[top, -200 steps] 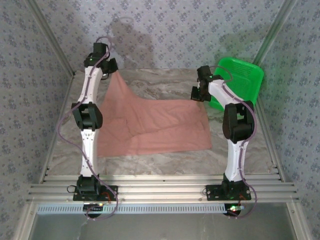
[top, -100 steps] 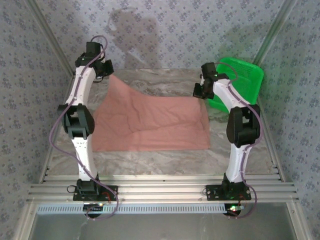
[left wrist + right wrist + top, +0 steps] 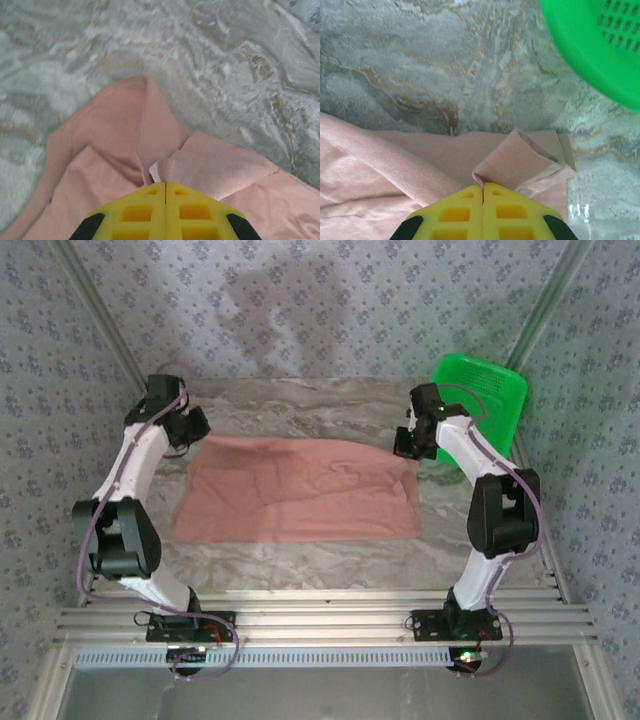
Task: Fold and stack the t-shirts
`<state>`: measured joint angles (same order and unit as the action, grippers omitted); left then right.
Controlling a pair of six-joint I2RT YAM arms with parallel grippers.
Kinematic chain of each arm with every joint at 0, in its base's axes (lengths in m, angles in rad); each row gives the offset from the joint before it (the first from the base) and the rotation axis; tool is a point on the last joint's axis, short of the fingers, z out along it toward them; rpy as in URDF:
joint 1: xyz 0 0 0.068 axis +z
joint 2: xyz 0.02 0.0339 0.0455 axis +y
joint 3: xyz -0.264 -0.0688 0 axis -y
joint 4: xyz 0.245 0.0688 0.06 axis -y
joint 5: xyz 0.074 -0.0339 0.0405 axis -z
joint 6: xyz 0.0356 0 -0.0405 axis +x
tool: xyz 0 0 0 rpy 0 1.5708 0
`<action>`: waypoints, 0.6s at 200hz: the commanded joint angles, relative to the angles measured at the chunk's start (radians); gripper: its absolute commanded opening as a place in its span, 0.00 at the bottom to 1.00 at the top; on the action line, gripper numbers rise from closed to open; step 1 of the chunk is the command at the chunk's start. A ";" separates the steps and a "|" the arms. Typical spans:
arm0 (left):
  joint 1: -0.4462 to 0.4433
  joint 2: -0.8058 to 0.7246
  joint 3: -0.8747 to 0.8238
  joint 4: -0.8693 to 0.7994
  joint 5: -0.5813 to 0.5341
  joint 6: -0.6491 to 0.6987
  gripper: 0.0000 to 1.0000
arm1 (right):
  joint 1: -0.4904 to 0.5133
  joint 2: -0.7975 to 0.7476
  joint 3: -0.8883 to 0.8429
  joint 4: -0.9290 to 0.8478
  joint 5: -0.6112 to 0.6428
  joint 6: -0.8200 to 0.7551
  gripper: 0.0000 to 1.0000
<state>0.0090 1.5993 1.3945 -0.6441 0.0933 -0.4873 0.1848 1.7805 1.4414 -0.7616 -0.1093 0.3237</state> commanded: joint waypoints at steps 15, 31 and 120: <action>0.018 -0.155 -0.174 0.009 -0.064 -0.116 0.00 | 0.000 -0.072 -0.086 -0.028 0.020 -0.015 0.00; 0.034 -0.221 -0.253 -0.012 -0.088 -0.163 0.00 | 0.004 -0.095 -0.117 -0.030 0.028 -0.017 0.00; 0.086 -0.322 -0.446 -0.078 -0.143 -0.249 0.00 | 0.042 -0.167 -0.286 -0.014 0.012 0.010 0.00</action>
<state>0.0845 1.3087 0.9638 -0.6922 -0.0105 -0.7109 0.2161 1.6447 1.2022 -0.7601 -0.1020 0.3244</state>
